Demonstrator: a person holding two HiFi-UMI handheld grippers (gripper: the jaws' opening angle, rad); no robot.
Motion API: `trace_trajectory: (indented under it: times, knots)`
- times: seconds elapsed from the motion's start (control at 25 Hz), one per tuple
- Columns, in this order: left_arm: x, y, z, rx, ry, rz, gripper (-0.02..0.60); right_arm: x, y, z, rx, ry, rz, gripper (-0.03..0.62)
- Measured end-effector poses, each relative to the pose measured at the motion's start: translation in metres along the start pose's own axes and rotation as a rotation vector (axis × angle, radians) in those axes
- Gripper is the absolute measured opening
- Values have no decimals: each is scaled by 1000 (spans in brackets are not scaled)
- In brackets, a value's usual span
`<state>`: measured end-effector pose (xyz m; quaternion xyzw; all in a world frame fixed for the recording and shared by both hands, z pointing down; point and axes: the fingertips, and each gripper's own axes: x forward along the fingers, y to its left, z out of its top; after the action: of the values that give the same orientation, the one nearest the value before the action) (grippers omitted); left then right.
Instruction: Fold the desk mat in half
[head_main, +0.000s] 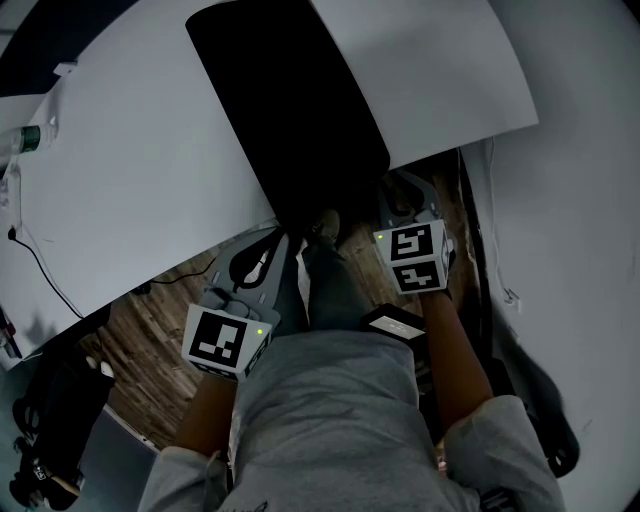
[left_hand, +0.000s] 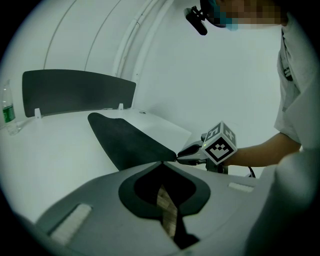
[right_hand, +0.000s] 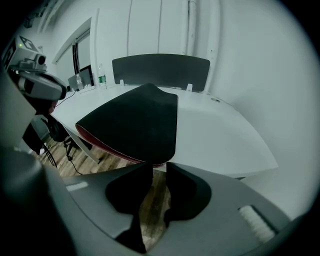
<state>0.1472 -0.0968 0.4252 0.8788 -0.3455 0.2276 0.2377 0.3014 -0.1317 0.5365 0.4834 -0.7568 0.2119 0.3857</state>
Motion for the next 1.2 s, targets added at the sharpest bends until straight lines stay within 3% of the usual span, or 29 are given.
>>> trace_trajectory:
  times: [0.16,0.4,0.56,0.84,1.2]
  knots:
    - [-5,7,4,12,-9,-11,18,-6,7,4,24,-14,10,83]
    - [-18,9,5,38,-30,-26,18,-29,16,24,40,-91,20,9]
    - [-29,12,13,48,-44,-22,18,-46,31,45,51,-150,59,8]
    - [-55,14,29,79,-75,-31,18,-88,63,82,161,-252,170,6]
    - [-86,16,52,96,-129,-33,18,-128,88,118,134,-324,186,5]
